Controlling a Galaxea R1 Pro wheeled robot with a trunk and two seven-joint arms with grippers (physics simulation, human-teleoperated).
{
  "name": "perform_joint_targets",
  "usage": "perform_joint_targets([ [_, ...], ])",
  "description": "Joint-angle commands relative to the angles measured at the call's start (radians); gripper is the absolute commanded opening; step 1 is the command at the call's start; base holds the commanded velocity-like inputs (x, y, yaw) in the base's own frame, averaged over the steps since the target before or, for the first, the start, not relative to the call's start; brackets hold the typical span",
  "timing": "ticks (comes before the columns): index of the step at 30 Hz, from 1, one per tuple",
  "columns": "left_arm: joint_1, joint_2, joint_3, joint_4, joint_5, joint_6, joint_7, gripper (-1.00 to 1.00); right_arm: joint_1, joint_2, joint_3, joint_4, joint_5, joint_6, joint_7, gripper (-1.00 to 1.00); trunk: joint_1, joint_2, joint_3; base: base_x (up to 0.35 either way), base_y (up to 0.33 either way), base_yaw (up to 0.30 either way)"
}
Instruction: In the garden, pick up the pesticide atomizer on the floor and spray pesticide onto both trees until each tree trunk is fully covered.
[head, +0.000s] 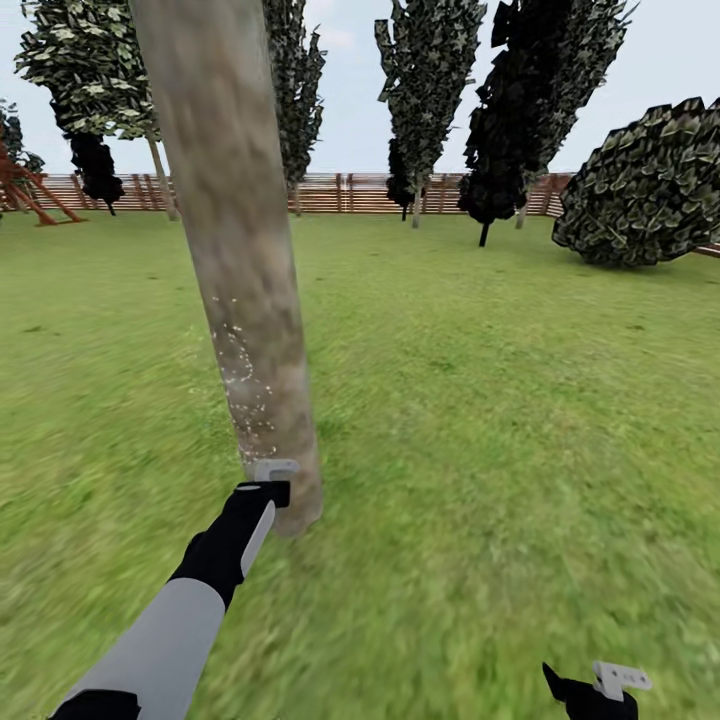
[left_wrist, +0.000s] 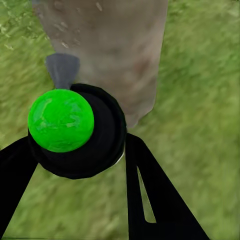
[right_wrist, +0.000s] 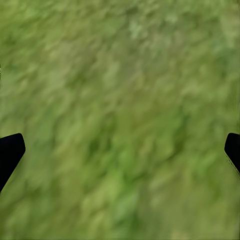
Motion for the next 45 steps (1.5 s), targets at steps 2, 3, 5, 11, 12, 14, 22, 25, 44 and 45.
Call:
perform_joint_targets([
  [2, 0.000, 0.000, 0.000, 0.001, 0.001, -0.001, 0.000, -1.00, 0.000, 0.000, 0.000, 0.000, 0.000, 0.000, 0.000, 1.00, 0.000, 0.000, 0.000, 0.006, -0.270, 0.277],
  [3, 0.011, -0.001, 0.000, 0.001, 0.001, -0.003, 0.000, -1.00, 0.000, 0.000, 0.000, 0.000, 0.000, 0.000, 0.000, 1.00, 0.000, 0.000, 0.000, 0.001, -0.272, 0.278],
  [5, 0.022, 0.000, 0.002, 0.000, 0.001, -0.004, 0.000, -1.00, 0.000, 0.000, 0.000, 0.000, 0.000, 0.000, 0.000, 1.00, 0.000, 0.000, 0.000, 0.000, -0.272, 0.278],
  [11, 0.024, 0.000, 0.005, 0.000, 0.001, -0.003, 0.000, -1.00, 0.000, -0.001, -0.001, -0.001, 0.000, 0.002, 0.001, 1.00, 0.000, 0.000, 0.000, 0.000, -0.272, 0.245],
  [12, 0.024, 0.001, 0.005, 0.000, 0.001, -0.003, 0.000, -1.00, 0.000, -0.001, -0.001, -0.001, 0.000, 0.002, 0.002, 1.00, 0.000, 0.000, 0.000, 0.000, -0.272, 0.051],
  [14, 0.025, 0.001, 0.006, 0.000, 0.001, -0.003, 0.000, -1.00, 0.000, -0.001, -0.002, -0.002, 0.000, 0.002, 0.002, 1.00, 0.000, 0.000, 0.000, 0.000, -0.272, 0.016],
  [22, 0.030, 0.008, 0.006, 0.002, 0.001, -0.003, 0.000, -1.00, 0.000, -0.002, -0.001, -0.002, 0.000, 0.002, 0.002, 1.00, 0.000, 0.000, 0.000, 0.000, -0.272, 0.046],
  [25, 0.037, 0.008, 0.006, 0.001, 0.001, -0.005, 0.001, -1.00, 0.000, -0.002, -0.001, -0.002, 0.000, 0.002, 0.002, 1.00, 0.000, 0.000, 0.000, 0.000, -0.272, 0.255],
  [44, 0.038, 0.009, 0.069, 0.008, 0.000, -0.009, 0.000, -1.00, 0.000, -0.001, -0.001, 0.000, 0.001, 0.002, 0.001, 1.00, 0.000, 0.000, 0.000, 0.000, -0.271, 0.264],
  [45, 0.038, 0.009, 0.069, 0.018, 0.000, -0.009, 0.000, -1.00, 0.000, -0.002, -0.001, 0.000, 0.001, 0.001, 0.001, 1.00, 0.000, 0.000, 0.000, 0.000, -0.142, 0.051],
])
